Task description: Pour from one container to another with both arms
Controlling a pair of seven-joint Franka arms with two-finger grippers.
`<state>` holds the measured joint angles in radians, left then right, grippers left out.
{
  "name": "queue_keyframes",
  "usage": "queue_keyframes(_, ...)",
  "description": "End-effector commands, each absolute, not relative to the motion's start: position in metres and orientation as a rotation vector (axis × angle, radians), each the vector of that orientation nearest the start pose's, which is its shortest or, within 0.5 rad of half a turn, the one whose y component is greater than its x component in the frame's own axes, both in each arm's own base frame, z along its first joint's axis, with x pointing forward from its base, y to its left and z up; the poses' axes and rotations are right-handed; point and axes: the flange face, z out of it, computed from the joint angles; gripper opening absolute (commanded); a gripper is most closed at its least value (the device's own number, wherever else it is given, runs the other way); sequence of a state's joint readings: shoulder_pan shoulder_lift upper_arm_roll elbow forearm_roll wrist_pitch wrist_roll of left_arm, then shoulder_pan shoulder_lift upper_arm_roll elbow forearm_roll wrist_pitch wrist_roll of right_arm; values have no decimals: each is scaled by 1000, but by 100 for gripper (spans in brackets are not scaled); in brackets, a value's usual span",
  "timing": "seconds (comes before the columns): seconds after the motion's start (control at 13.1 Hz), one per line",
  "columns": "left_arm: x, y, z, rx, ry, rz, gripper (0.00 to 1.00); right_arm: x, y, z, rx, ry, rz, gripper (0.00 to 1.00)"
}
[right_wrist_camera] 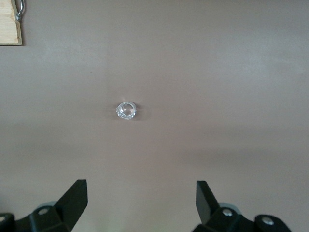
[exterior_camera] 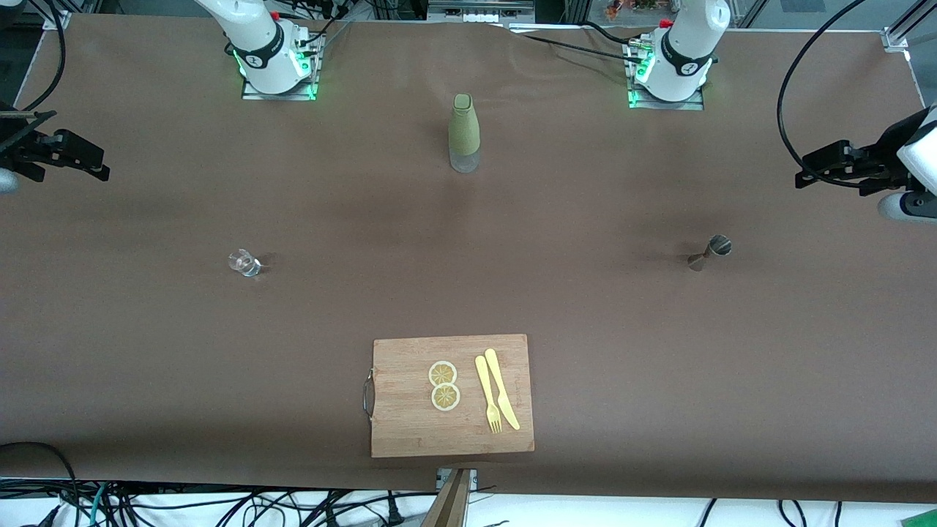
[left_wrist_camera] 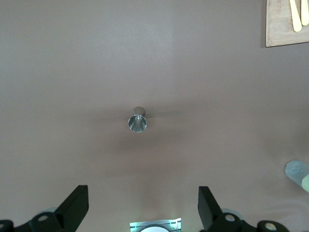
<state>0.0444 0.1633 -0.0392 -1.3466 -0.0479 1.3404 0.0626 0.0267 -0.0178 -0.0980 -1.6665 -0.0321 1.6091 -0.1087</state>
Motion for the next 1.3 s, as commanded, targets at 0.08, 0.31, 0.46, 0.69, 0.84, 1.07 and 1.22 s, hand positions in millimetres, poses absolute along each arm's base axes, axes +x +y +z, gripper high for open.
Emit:
queue_keyframes(0.08, 571, -2, 623, -3171, 88, 262, 100, 545, -43, 590, -3117, -27, 47, 100)
queue_keyframes(0.31, 571, -1, 622, -3179, 85, 264, 100, 546, -43, 590, -3119, -29, 43, 100)
queue_keyframes(0.46, 571, -1, 622, -3179, 85, 262, 100, 546, -43, 590, -3118, -29, 45, 100)
queue_keyframes(0.69, 572, -2, 621, -3180, 88, 264, 100, 546, -42, 590, -3119, -32, 45, 100)
queue_keyframes(0.84, 572, -2, 621, -3179, 87, 262, 100, 546, -42, 591, -3120, -32, 41, 100)
queue_keyframes(1.07, 573, -3, 620, -3182, 93, 267, 100, 546, -43, 590, -3122, -30, 46, 100)
queue_keyframes(1.22, 572, -4, 621, -3182, 98, 264, 100, 546, -43, 590, -3131, -33, 45, 100)
